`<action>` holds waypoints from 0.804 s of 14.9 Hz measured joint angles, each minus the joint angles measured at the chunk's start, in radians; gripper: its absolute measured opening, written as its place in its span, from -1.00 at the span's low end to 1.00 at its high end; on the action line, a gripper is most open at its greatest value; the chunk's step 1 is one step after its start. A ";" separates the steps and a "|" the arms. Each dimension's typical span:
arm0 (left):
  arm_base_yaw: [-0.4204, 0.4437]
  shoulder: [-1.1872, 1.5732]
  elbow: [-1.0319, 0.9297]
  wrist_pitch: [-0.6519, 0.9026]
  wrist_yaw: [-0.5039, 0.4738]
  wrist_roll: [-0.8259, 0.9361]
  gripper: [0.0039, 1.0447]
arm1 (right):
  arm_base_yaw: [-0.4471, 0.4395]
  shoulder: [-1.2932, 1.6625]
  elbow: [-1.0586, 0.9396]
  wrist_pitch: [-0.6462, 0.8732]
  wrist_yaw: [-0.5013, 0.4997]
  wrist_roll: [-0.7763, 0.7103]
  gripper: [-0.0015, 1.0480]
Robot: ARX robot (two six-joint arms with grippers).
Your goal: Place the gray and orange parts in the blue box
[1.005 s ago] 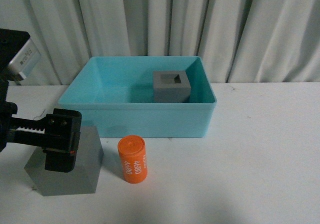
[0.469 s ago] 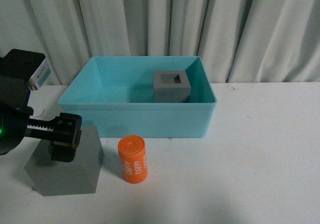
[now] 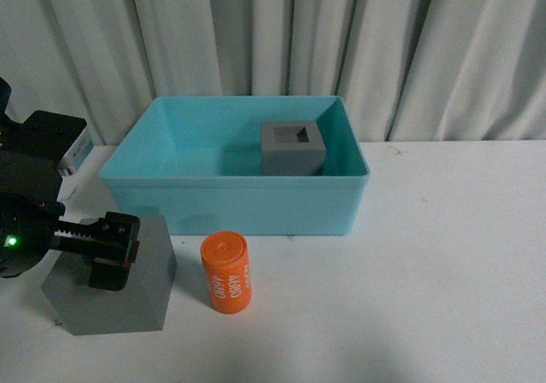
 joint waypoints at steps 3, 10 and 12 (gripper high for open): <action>0.006 0.025 0.011 0.008 0.013 0.015 0.66 | 0.000 0.000 0.000 0.000 0.000 0.000 0.87; -0.003 -0.047 -0.013 -0.072 0.053 -0.019 -0.63 | 0.000 0.000 0.000 0.000 0.000 0.000 0.87; -0.007 -0.232 -0.014 -0.240 0.138 -0.070 -0.66 | 0.000 0.000 0.000 0.000 0.000 0.000 0.87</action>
